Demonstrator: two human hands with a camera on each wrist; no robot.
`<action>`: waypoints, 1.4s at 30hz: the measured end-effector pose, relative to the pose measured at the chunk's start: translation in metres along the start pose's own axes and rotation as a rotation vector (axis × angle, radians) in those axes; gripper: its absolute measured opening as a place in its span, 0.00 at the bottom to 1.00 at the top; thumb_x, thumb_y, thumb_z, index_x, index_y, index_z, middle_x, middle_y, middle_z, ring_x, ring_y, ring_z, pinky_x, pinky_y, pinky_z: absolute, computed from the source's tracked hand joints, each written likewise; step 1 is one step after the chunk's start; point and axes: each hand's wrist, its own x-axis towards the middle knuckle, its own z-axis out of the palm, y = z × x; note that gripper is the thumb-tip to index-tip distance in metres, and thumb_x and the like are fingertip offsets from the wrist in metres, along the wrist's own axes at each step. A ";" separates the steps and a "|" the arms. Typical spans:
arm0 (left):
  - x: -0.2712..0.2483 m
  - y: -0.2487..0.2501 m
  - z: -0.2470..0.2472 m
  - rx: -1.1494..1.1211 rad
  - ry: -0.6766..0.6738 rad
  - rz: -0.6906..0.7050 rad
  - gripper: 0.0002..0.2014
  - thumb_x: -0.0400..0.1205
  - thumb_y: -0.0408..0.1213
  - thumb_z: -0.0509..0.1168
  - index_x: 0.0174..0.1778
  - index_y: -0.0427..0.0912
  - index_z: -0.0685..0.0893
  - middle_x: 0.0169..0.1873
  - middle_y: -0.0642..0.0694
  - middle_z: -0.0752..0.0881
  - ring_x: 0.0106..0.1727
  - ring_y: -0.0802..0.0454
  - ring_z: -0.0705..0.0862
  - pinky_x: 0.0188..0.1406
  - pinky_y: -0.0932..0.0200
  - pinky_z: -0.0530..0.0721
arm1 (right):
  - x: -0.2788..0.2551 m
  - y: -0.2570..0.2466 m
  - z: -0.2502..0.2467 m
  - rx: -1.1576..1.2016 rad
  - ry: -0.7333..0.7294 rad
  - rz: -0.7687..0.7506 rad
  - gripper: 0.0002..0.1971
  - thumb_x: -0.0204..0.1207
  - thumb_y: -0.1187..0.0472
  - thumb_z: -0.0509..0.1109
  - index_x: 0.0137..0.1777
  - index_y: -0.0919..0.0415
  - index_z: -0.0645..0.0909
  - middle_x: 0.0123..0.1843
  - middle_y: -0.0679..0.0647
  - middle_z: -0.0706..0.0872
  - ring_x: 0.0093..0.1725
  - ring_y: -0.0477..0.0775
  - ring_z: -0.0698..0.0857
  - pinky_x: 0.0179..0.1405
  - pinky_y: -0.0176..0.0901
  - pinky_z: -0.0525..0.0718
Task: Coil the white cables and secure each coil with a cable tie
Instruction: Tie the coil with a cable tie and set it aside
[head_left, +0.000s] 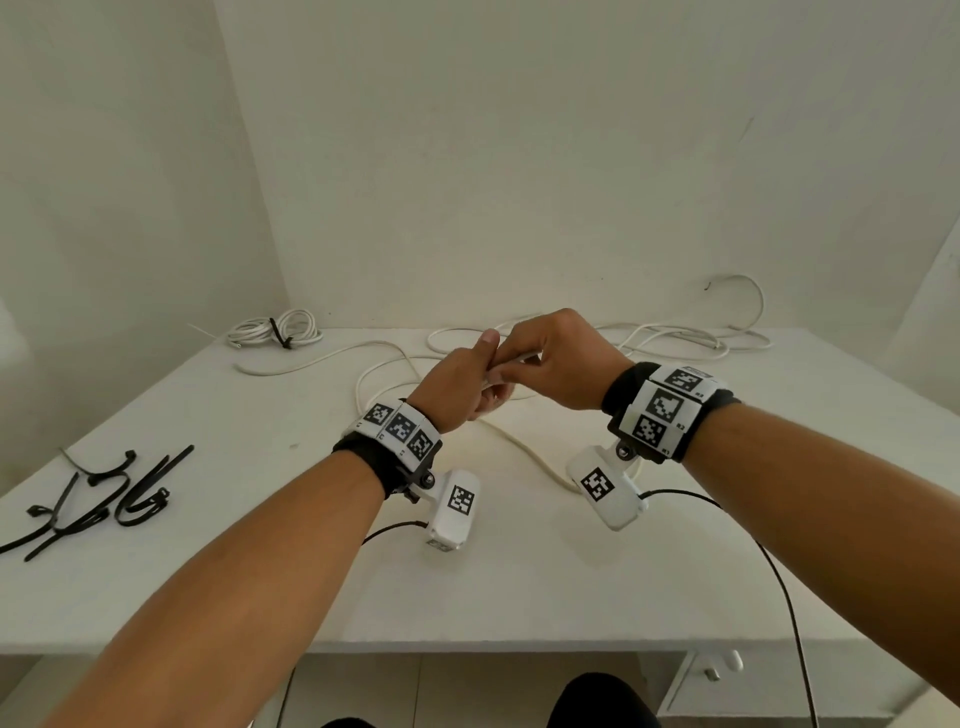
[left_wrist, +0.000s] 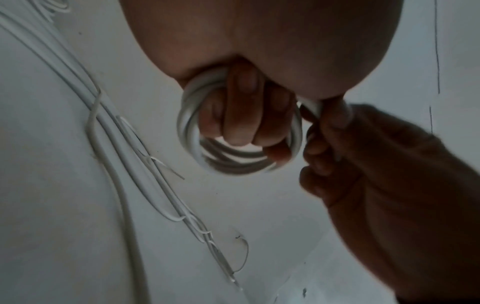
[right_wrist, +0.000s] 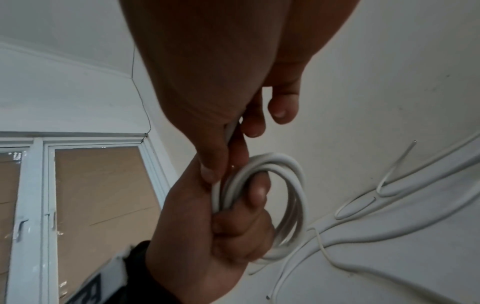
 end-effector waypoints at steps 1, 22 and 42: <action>0.001 0.001 -0.002 0.004 0.012 0.005 0.37 0.90 0.57 0.37 0.29 0.38 0.79 0.22 0.41 0.71 0.18 0.53 0.63 0.21 0.63 0.64 | 0.000 0.001 -0.001 0.008 0.027 -0.016 0.03 0.74 0.60 0.79 0.46 0.53 0.93 0.35 0.42 0.88 0.34 0.42 0.82 0.38 0.28 0.77; -0.003 0.042 -0.009 -0.487 0.309 -0.121 0.30 0.88 0.57 0.55 0.21 0.45 0.73 0.14 0.51 0.66 0.18 0.52 0.61 0.22 0.57 0.59 | 0.009 -0.028 0.027 0.627 0.461 0.193 0.09 0.84 0.65 0.69 0.57 0.63 0.89 0.38 0.51 0.90 0.37 0.43 0.88 0.42 0.31 0.84; -0.025 0.016 -0.074 -0.740 0.255 -0.344 0.27 0.86 0.56 0.56 0.26 0.41 0.72 0.14 0.50 0.62 0.15 0.54 0.60 0.19 0.63 0.64 | 0.046 -0.041 0.063 0.322 0.262 0.161 0.14 0.82 0.64 0.71 0.65 0.55 0.87 0.33 0.50 0.90 0.32 0.40 0.87 0.42 0.32 0.87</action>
